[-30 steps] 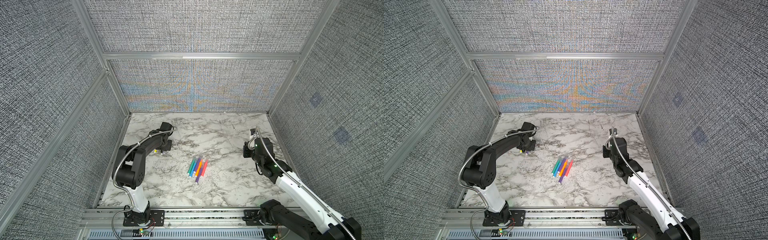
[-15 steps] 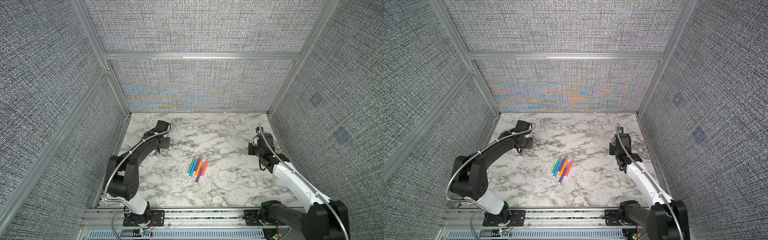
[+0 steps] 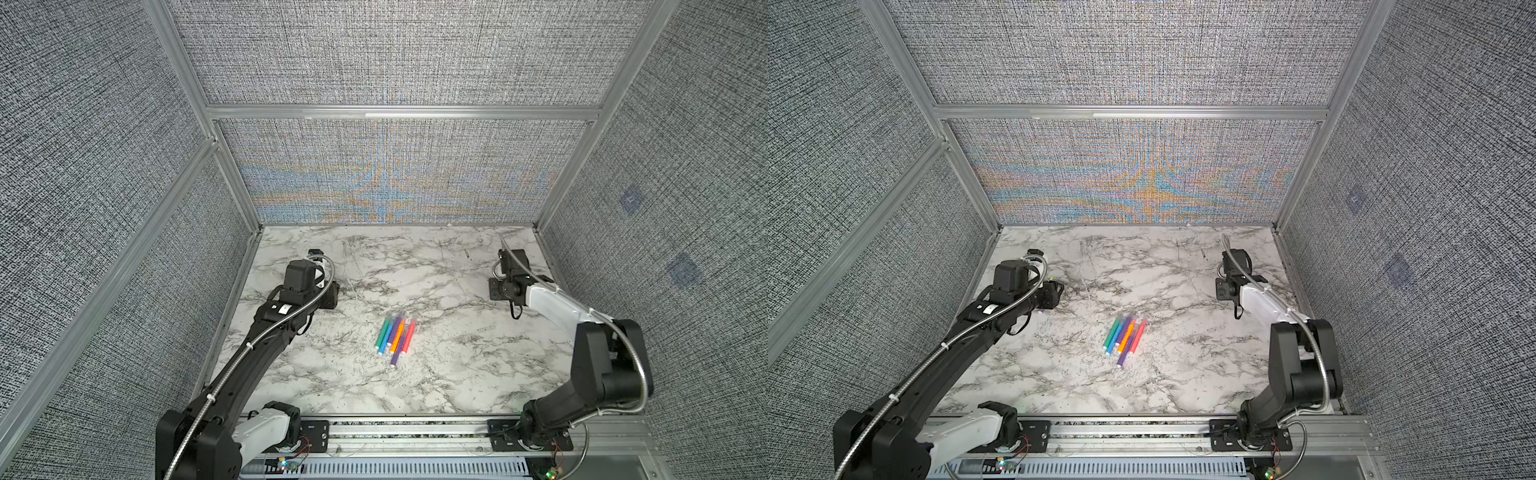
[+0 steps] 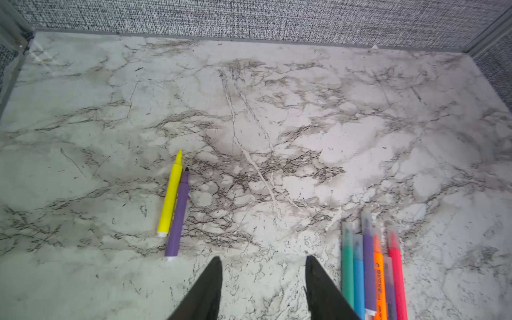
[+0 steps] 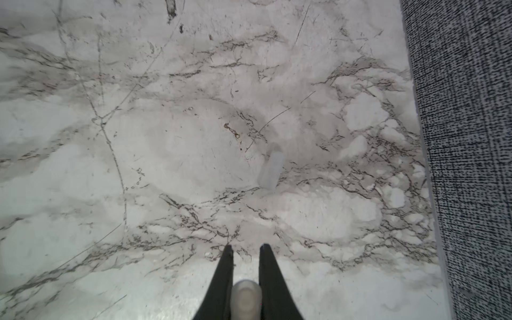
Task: Remove pen caps from pens
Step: Place the pen cap to the middle-right of the table.
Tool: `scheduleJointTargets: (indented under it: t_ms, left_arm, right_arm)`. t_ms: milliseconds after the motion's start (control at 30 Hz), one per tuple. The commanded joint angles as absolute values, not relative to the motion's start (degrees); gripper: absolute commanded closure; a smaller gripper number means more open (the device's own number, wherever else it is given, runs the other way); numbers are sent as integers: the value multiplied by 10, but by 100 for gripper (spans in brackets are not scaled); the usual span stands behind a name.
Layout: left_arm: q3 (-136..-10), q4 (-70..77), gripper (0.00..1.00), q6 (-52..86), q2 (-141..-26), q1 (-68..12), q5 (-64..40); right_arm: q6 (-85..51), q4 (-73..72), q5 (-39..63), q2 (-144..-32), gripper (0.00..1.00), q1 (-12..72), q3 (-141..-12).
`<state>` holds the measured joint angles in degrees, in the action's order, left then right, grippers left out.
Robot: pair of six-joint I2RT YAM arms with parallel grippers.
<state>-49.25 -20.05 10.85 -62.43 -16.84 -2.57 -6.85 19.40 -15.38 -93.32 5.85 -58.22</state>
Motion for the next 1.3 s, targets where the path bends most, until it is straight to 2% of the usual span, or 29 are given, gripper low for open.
scheduleJointTargets:
  t_ms: [0,367,733,900,1067,1267]
  left_arm:
    - [-481,-159,50,115,-596,-177,-50]
    - [-456,-126,49,114,-597,-184,-51]
    - [-461,-133,48,111,-613,-196,-38]
    - [-458,-135,49,107,-615,-204,-45]
    - [-464,-160,49,108,-648,-251,-23]
    - [-455,-174,49,137,-678,-332,21]
  right_arm:
    - [-55,215,-193,-969,100,58,-601]
    - [-48,213,-212,-1040,100,58,-618]
    - [-40,207,-194,-1077,90,58,-639]
    - [-46,202,-176,-1052,76,64,-631]
    - [-49,190,-166,-982,60,77,-606]
    - [-53,185,-152,-902,58,112,-594]
